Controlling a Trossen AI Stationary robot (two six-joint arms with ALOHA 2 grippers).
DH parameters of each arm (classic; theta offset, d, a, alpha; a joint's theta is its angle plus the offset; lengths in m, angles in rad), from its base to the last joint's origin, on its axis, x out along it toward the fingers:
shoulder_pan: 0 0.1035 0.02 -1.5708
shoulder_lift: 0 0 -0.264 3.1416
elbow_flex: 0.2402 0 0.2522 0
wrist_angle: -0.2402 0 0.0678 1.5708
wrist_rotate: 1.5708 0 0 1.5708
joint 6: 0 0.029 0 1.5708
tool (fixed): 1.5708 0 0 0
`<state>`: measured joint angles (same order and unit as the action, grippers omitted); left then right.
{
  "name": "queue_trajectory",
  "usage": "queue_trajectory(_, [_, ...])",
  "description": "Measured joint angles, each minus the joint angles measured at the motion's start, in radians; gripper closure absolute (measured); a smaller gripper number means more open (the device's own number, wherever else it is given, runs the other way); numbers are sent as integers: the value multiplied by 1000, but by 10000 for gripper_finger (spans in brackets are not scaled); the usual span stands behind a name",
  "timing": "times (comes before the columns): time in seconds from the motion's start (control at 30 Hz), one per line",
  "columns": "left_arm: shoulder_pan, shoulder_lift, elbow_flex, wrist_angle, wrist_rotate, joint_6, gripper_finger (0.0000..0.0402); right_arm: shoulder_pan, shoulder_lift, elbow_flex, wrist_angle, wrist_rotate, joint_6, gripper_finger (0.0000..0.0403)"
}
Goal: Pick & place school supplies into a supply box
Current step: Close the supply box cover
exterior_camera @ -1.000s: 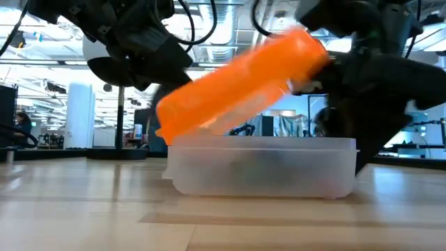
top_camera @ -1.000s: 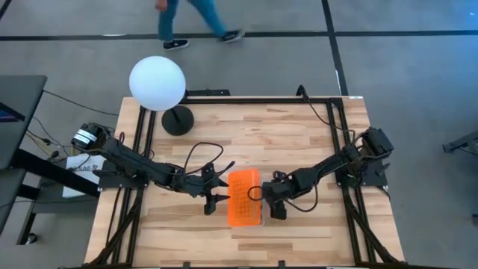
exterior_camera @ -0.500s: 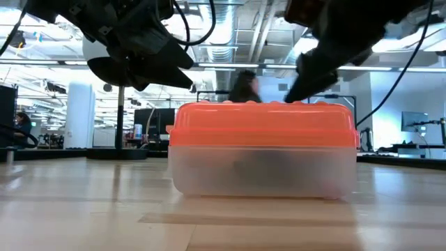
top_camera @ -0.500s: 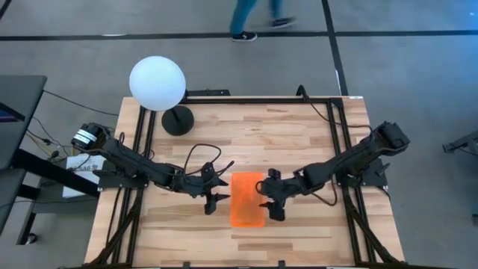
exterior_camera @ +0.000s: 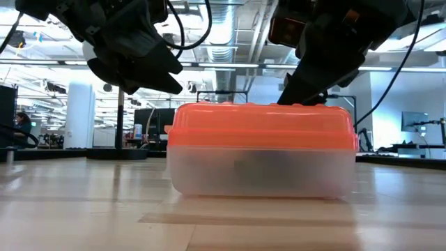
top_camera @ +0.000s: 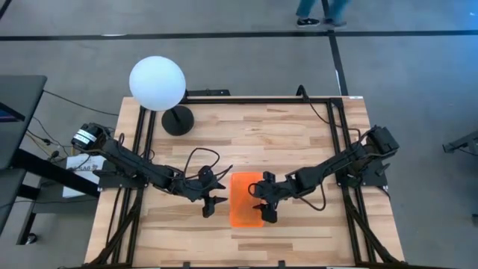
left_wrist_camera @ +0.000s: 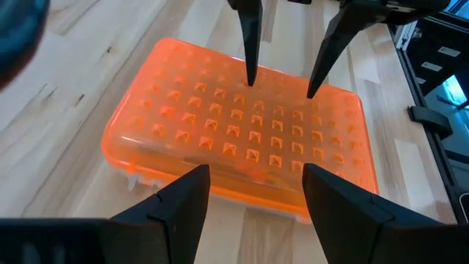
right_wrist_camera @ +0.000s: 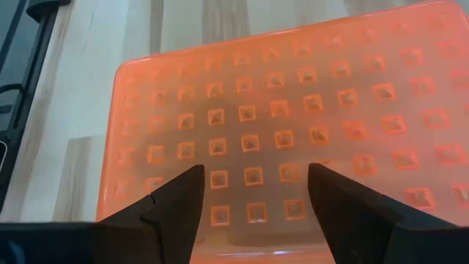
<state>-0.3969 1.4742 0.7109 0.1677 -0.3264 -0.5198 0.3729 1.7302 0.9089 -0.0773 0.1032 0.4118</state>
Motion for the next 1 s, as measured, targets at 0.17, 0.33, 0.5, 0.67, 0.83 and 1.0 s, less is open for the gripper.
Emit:
queue_trajectory(0.17, [0,0,0,2,-2,0,187,-2,1,0,-5,-2,-1,163])
queue_trajectory(0.33, [0,0,0,4,-1,-11,187,-2,1,0,-6,5,-19,163])
queue_trajectory(0.5, [-2,0,0,7,5,-30,187,-7,1,-17,13,5,-25,163])
queue_trajectory(0.67, [-17,0,0,8,5,-49,187,-8,-1,-39,51,5,-5,163])
queue_trajectory(0.83, [-25,0,0,12,4,-58,187,-22,-1,-40,53,19,-1,163])
queue_trajectory(1.0, [-25,0,0,30,4,-68,187,-53,0,-29,41,35,0,163])
